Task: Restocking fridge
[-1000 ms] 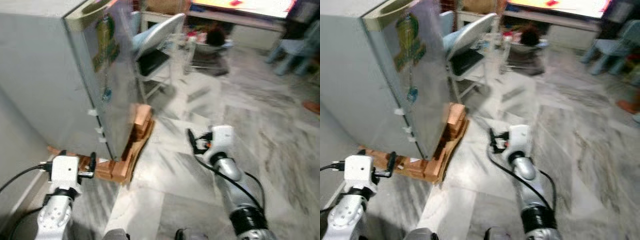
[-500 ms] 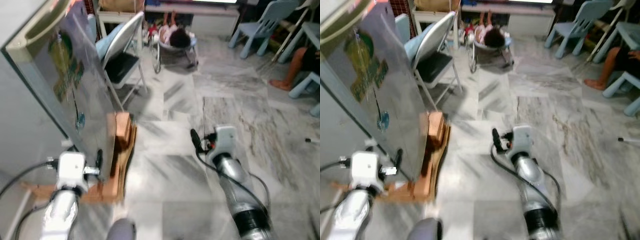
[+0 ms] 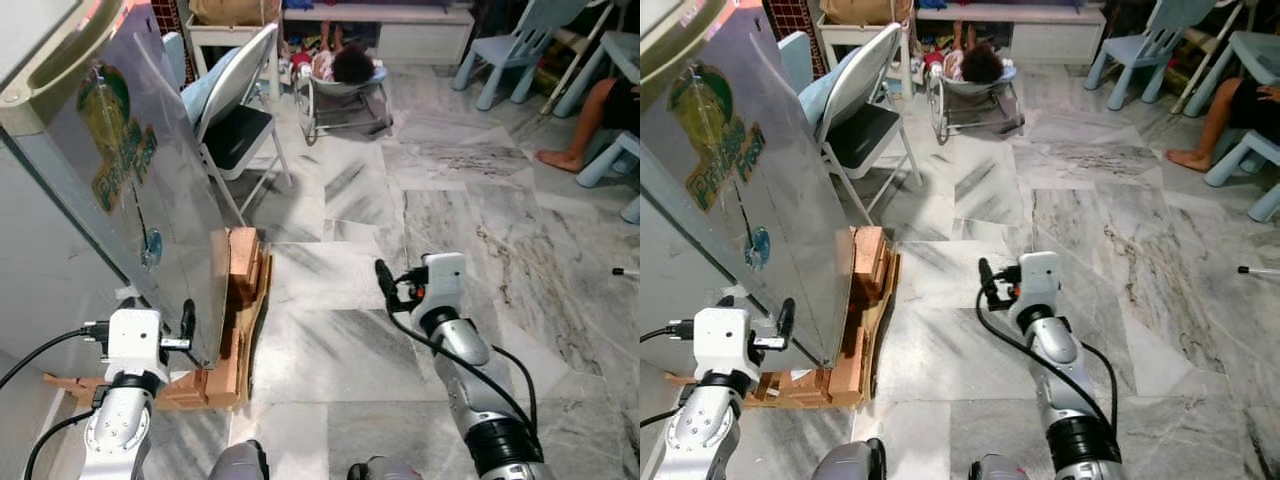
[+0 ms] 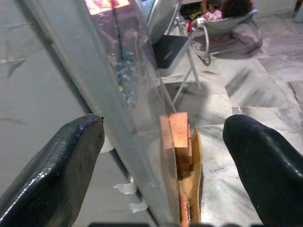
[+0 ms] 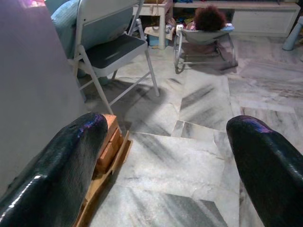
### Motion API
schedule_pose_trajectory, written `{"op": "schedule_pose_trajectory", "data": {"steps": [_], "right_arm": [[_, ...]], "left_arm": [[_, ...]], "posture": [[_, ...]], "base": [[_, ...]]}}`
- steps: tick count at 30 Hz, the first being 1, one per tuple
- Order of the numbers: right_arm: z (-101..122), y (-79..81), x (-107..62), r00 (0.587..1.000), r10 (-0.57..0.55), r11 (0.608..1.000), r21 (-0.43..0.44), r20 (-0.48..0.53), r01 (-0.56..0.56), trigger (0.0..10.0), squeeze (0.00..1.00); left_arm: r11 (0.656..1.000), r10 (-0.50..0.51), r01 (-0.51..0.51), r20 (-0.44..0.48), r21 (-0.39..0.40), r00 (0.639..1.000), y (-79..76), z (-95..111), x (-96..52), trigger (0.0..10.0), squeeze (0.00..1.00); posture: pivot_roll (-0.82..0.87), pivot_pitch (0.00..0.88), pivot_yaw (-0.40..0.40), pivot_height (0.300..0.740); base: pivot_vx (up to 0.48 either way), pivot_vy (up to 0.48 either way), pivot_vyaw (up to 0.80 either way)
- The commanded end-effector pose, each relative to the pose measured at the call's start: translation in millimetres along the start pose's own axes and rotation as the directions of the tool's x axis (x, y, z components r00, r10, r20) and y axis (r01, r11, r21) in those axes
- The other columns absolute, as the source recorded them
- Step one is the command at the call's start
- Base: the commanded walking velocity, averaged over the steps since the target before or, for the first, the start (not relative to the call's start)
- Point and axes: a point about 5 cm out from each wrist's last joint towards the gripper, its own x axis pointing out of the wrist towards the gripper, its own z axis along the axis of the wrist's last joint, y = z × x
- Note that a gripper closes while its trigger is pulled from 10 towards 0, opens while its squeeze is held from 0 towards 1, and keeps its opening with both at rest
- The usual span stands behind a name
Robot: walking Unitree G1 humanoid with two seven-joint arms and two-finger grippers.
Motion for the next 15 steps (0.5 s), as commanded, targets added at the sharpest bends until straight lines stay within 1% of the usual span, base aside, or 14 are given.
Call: {"op": "schedule_pose_trajectory", "data": {"steps": [1, 2, 3, 6, 10, 11, 12, 15], "right_arm": [[5, -4.6, 0.9, 1.000, -0.015, 1.000, -0.010, 0.009, 0.015, 10.0, 0.00], [5, -4.6, 0.9, 1.000, -0.015, 1.000, -0.010, 0.009, 0.015, 10.0, 0.00], [4, -6.3, -0.4, 1.000, -0.018, 1.000, -0.014, 0.007, 0.018, 10.0, 0.00], [4, -6.7, -1.0, 1.000, -0.019, 1.000, -0.015, 0.006, 0.019, 10.0, 0.00], [3, -7.2, -1.9, 1.000, -0.021, 1.000, -0.017, 0.004, 0.021, 10.0, 0.00], [3, -7.2, -2.0, 1.000, -0.021, 1.000, -0.017, 0.004, 0.021, 10.0, 0.00], [3, -6.6, -2.1, 1.000, -0.019, 1.000, -0.017, 0.003, 0.019, 10.0, 0.00], [3, -5.2, -1.5, 1.000, -0.015, 1.000, -0.016, 0.004, 0.015, 10.0, 0.00]], "left_arm": [[0.999, 0.044, -0.044, -0.014, 0.004, 0.999, 11.2, -1, 4.3, 10.0, 0.00], [0.999, 0.044, -0.044, -0.014, 0.004, 0.999, 11.2, -1, 4.3, 10.0, 0.00], [0.999, 0.051, -0.051, -0.010, -0.005, 0.999, 14.7, 1, 8.0, 10.0, 0.00], [0.999, 0.050, -0.050, -0.006, -0.004, 0.999, 15.1, 1, 8.7, 10.0, 0.00], [1.000, 0.029, -0.029, 0.009, 0.010, 1.000, 13.6, 2, 9.0, 10.0, 0.00], [1.000, 0.025, -0.025, 0.009, 0.004, 1.000, 12.3, 2, 8.4, 10.0, 0.00], [1.000, 0.013, -0.013, 0.011, 0.004, 1.000, 7.6, 1, 7.5, 10.0, 0.00], [1.000, -0.001, 0.001, 0.015, 0.006, 1.000, 2.8, 1, 7.3, 10.0, 0.00]], "posture": [[0.05, 0.119, -0.026, 0.740], [0.05, 0.119, -0.026, 0.740], [0.05, 0.118, -0.026, 0.740], [0.04, 0.118, -0.026, 0.740], [0.04, 0.118, -0.026, 0.740], [0.04, 0.118, -0.026, 0.740], [0.05, 0.117, -0.027, 0.740], [0.05, 0.114, -0.029, 0.740]], "base": [[0.000, 0.000, 0.00], [0.000, 0.000, 0.00], [0.000, 0.240, 0.00], [0.000, 0.300, 0.00], [0.000, 0.464, 0.00], [0.000, 0.450, 0.00], [0.000, 0.450, 0.00], [0.000, 0.442, 0.00]]}}
